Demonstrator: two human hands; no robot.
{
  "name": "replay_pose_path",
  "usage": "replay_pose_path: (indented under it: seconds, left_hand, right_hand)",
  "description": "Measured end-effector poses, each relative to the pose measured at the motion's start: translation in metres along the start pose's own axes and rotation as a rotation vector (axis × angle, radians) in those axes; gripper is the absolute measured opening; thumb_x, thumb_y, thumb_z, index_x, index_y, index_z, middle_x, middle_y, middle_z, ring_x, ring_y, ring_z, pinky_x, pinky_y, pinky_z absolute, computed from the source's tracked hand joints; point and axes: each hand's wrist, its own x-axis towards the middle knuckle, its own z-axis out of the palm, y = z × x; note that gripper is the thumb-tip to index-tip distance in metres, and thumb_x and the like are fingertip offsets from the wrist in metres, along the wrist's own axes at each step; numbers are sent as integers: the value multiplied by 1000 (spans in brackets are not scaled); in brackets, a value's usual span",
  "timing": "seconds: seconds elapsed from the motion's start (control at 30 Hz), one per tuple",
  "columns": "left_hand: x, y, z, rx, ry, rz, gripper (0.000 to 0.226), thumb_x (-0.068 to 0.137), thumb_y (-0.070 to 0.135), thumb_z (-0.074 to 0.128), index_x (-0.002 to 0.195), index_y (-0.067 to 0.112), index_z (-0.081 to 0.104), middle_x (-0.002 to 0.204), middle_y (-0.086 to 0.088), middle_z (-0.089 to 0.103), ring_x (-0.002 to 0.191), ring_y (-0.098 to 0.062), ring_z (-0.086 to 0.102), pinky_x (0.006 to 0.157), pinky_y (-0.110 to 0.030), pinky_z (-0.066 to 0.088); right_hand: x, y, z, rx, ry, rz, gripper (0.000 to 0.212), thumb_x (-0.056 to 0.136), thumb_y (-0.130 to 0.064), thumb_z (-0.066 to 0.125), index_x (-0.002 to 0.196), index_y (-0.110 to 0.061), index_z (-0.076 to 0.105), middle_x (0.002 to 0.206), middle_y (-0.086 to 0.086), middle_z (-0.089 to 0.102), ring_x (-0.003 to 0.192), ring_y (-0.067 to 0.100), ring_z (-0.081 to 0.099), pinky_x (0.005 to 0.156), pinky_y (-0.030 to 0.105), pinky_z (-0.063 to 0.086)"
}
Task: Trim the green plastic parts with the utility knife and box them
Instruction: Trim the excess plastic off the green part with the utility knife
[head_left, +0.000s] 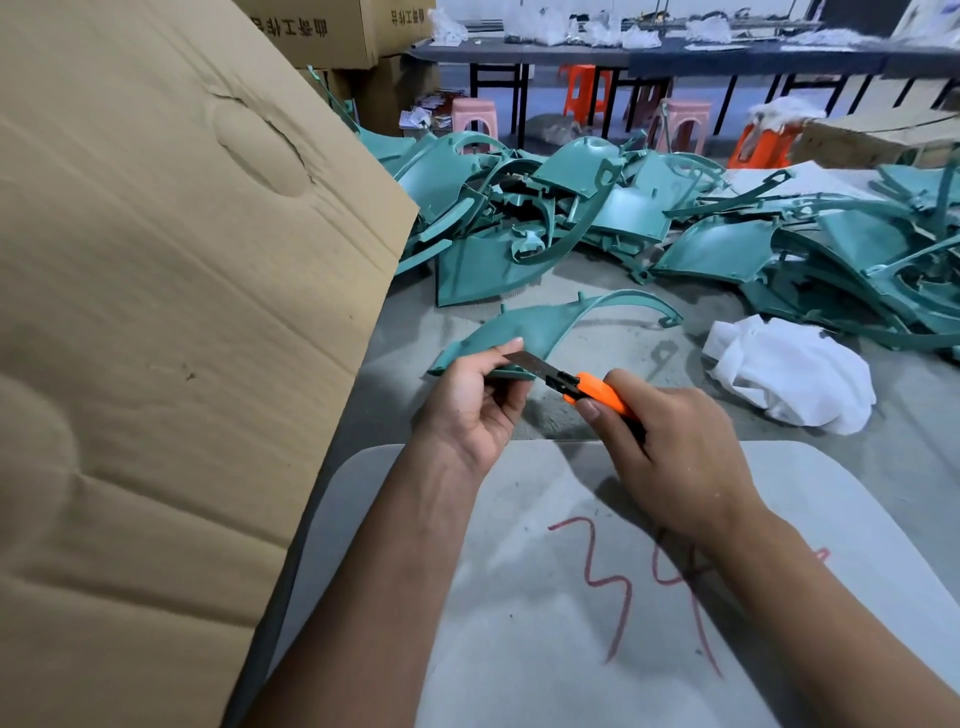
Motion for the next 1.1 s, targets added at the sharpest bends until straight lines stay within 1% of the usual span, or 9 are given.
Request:
replay_pose_path:
  seconds: [0.23,0.37,0.5,0.63,0.67,0.73,0.83,0.97,1.1]
  left_hand:
    - [-1,-1,0,-5,-17,15,17,91,-1,68,75,1,62,56,-5,63,41,-10,61,41,-18,51]
    - [-1,1,-1,21,-16,6,18,94,0,65,76,1,64,56,-6,64,40,-10,59,40,-18,51]
    - [-3,4,-3,69,-45,-22,5,93,-1,65,89,2,66,64,-5,69,43,-9,61,39,-17,49]
    - [-4,3,-1,95,-62,-16,9,93,-3,64,89,5,67,66,-3,71,45,-9,63,39,-18,49]
    - [-4,2,-1,102,-63,-18,9,93,-3,64,89,5,66,65,-3,70,45,-8,62,39,-17,48]
    - [-3,1,-1,107,-63,-25,7,92,-2,64,90,4,67,66,-4,69,44,-8,60,39,-17,48]
    - [-1,3,-5,88,-58,-35,8,94,-1,62,89,3,67,65,-5,68,42,-9,59,39,-17,49]
    - [-1,6,-7,93,-82,-40,6,93,-1,62,94,4,66,68,-4,69,45,-10,62,39,-18,49]
    - [-3,3,-8,100,-129,19,15,92,-6,61,94,6,70,78,-4,76,60,-12,73,46,-20,54]
  right_hand:
    - [-1,2,0,8,-16,12,44,101,-59,37,77,-22,40,51,-8,38,50,22,43,47,39,36]
    - [0,3,1,-71,20,24,45,102,-59,37,76,-22,39,51,-7,40,48,21,42,45,35,33]
    - [2,19,-3,-88,95,173,44,105,-52,42,76,-20,43,51,-4,44,48,27,46,48,40,43]
    - [1,23,-5,-158,189,272,44,105,-53,41,78,-19,48,51,-5,40,47,27,41,45,32,27]
    - [2,22,-5,-136,191,262,44,106,-53,40,80,-20,49,51,-6,41,47,26,42,45,33,30]
    - [1,20,-5,-67,144,157,43,106,-55,39,80,-22,49,52,-8,43,45,20,46,45,35,39]
    - [1,13,-1,-77,57,45,44,105,-58,37,79,-23,45,53,-9,43,47,18,45,47,35,39]
    - [3,24,-3,-101,143,181,42,106,-51,45,76,-22,44,51,-9,43,46,17,44,45,35,40]
    - [2,44,-5,-201,222,341,44,105,-52,46,74,-21,44,52,-6,42,47,19,38,46,28,23]
